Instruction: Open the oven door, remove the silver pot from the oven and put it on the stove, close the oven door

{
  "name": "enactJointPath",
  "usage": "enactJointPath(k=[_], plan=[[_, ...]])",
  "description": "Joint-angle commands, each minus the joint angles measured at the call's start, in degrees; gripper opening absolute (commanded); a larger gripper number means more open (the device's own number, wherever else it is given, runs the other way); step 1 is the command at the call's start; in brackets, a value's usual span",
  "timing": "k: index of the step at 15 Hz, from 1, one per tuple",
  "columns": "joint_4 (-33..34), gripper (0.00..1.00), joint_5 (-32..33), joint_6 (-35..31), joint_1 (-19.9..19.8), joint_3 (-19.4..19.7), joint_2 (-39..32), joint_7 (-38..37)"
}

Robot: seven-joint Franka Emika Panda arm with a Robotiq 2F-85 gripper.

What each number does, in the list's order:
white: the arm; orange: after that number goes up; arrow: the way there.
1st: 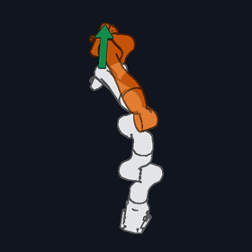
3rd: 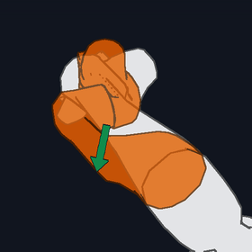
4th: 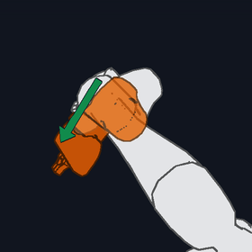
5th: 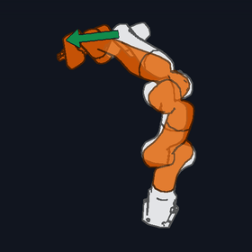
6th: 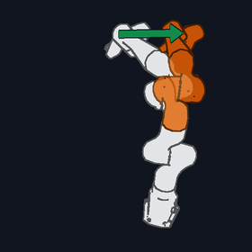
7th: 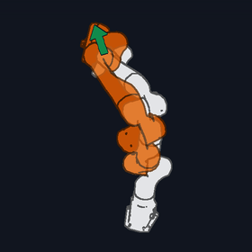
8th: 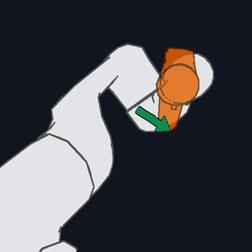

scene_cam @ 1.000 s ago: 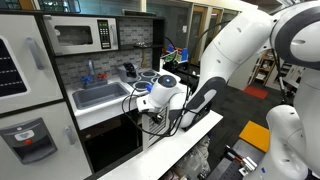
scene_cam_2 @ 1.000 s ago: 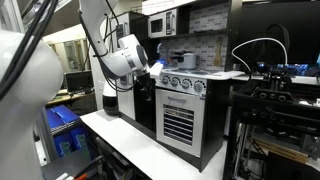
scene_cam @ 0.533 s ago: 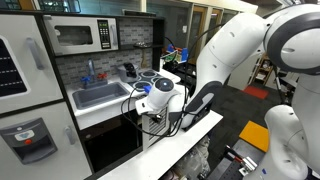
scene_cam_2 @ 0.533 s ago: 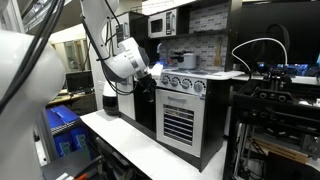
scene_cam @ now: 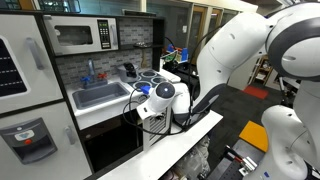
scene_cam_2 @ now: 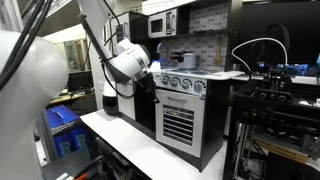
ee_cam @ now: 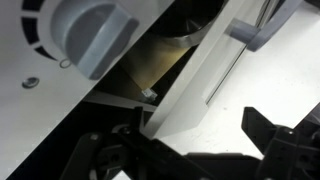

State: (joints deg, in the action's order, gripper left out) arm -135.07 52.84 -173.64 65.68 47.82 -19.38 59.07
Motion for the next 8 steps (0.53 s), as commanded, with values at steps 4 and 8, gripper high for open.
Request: enactJointPath(k=[4, 8], plan=[[-2.58, 1.00, 8.02, 3.39, 6.52, 5.90, 0.95, -2.47], [-6.35, 1.00, 6.32, 6.31, 6.23, 5.16, 4.74, 0.92]])
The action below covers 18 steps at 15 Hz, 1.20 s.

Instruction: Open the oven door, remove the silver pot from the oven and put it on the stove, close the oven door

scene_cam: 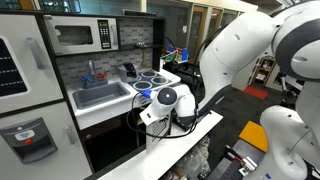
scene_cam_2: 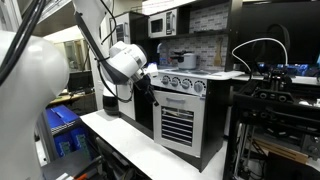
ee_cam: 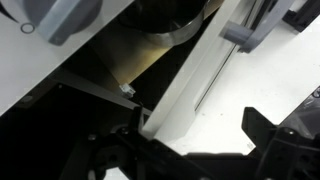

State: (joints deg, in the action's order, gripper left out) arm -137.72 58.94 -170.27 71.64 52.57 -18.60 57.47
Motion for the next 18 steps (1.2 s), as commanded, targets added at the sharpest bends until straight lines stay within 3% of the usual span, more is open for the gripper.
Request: enactJointPath(k=[1, 9, 10, 11, 18], plan=[[-4.19, 1.00, 0.62, 3.45, 0.54, 0.87, 4.83, 2.55], [-8.28, 1.00, -0.32, 10.36, 1.11, 0.96, 13.09, 5.08], [-8.41, 1.00, 2.19, 13.39, -10.30, -10.13, 16.84, 3.91], [-9.14, 1.00, -0.41, 14.21, -12.04, -11.90, 18.08, 6.00], [-11.86, 1.00, -20.29, 19.97, -39.53, -36.76, 25.31, 19.47]])
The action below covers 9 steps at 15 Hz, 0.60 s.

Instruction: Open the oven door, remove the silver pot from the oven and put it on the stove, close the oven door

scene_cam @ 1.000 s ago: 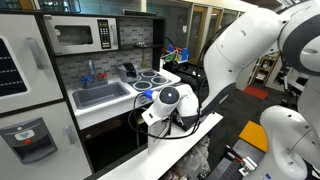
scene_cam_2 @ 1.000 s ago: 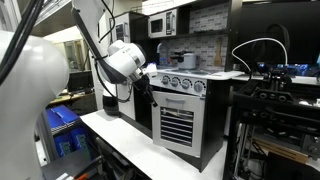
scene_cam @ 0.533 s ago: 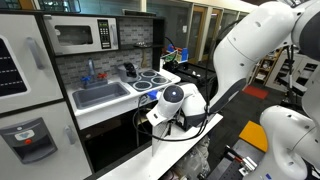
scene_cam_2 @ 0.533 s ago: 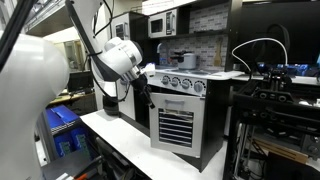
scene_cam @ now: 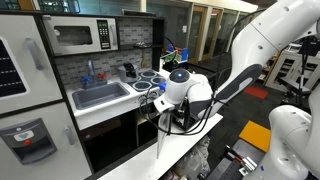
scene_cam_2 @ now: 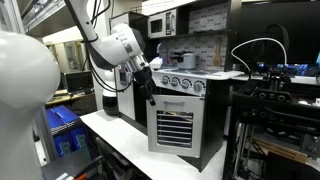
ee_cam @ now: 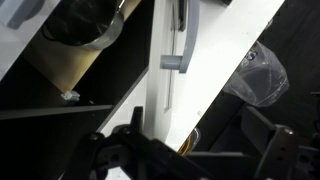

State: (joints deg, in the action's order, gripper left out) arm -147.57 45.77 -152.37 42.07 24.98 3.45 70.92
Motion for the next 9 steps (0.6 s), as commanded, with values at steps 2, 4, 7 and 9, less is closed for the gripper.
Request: enactJointPath(k=[2, 4, 7, 9], plan=[[-2.18, 1.00, -13.24, 3.04, -15.76, -14.71, 3.92, 9.98], [-2.15, 1.00, -19.13, 4.55, -19.99, -19.15, 4.28, 14.01], [-1.91, 1.00, -25.76, 6.69, -23.91, -23.05, 4.22, 18.51], [-1.83, 1.00, -28.40, 8.16, -25.74, -24.52, 4.13, 20.24]])
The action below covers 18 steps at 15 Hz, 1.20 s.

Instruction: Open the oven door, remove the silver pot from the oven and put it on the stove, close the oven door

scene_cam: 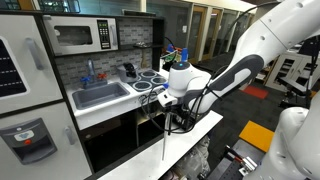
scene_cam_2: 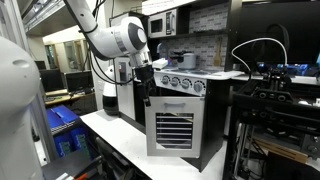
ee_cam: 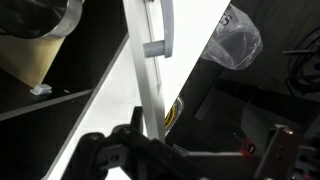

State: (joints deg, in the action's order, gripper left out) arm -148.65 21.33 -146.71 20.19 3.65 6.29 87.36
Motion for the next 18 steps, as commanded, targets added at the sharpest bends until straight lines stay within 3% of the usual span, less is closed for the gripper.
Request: enactJointPath(k=[1, 8, 18], plan=[[-0.67, 1.00, -4.31, 3.54, -4.75, -3.71, 1.27, 4.09], [-0.40, 1.00, -0.15, 10.63, -9.62, -5.28, 1.60, 2.49], [-1.07, 1.00, 8.32, 15.38, -12.30, -5.05, 3.70, 4.95]])
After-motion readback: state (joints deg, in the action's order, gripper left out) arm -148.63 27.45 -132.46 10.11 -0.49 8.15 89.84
